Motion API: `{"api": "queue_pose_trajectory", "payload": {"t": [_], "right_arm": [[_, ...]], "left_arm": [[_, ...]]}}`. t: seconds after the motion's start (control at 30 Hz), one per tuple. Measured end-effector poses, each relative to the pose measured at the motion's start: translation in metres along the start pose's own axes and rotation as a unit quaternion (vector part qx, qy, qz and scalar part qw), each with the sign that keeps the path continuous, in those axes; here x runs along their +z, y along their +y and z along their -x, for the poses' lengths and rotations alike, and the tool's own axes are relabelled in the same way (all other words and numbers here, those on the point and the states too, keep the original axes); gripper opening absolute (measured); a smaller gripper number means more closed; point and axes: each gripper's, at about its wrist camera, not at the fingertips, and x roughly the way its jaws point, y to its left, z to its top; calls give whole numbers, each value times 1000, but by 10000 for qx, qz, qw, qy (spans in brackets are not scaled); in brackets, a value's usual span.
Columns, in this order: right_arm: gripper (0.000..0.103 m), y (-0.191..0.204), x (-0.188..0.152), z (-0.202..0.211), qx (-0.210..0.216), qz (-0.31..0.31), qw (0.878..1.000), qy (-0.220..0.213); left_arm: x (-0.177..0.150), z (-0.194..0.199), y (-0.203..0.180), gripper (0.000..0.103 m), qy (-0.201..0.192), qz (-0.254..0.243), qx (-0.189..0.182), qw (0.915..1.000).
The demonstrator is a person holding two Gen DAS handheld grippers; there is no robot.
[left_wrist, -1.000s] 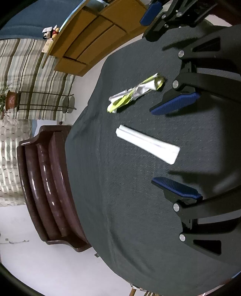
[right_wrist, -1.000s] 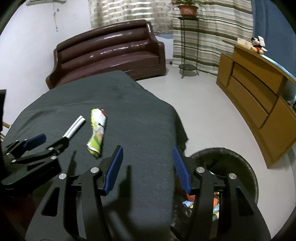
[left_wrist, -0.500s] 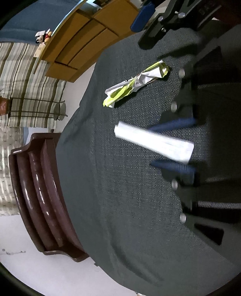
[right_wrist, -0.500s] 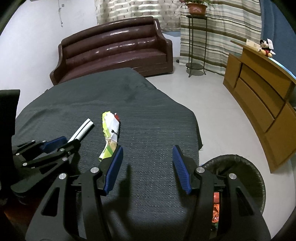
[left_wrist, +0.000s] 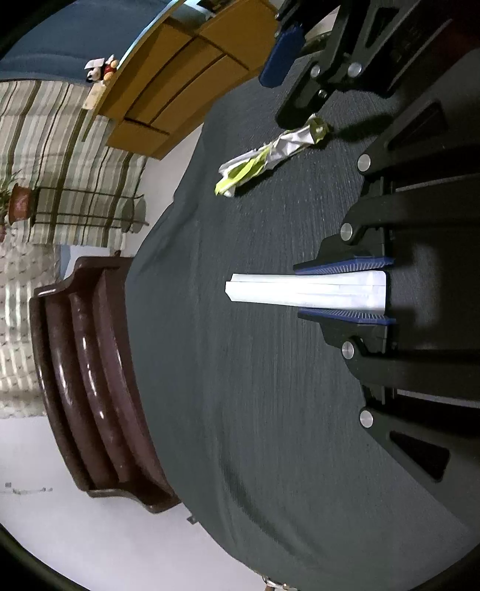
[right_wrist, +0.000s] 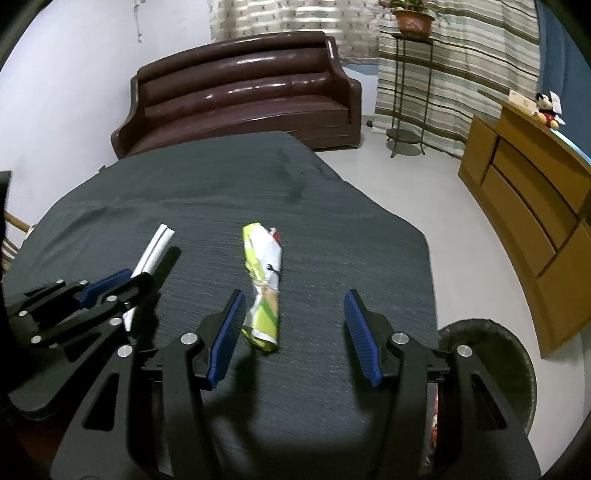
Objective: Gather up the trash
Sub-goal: 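Grasp the white paper stick wrapper with the left gripper, then grasp the yellow-green twisted wrapper with the right gripper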
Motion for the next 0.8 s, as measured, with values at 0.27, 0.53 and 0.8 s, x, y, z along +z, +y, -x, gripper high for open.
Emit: {"api": "queue_pose_trajectory", "payload": {"t": [0.27, 0.53, 0.8], "right_arm": [[54, 16, 6, -15, -58, 182, 9996, 187], [26, 21, 9, -31, -110, 245, 9982, 531], [18, 27, 5, -29, -193, 324, 9978, 541]], "left_arm": [[-2, 10, 21, 19, -137, 180, 224, 9995], [-4, 13, 29, 19, -168, 294, 275, 9990], [-8, 14, 33, 19, -157, 350, 254, 9989]]}}
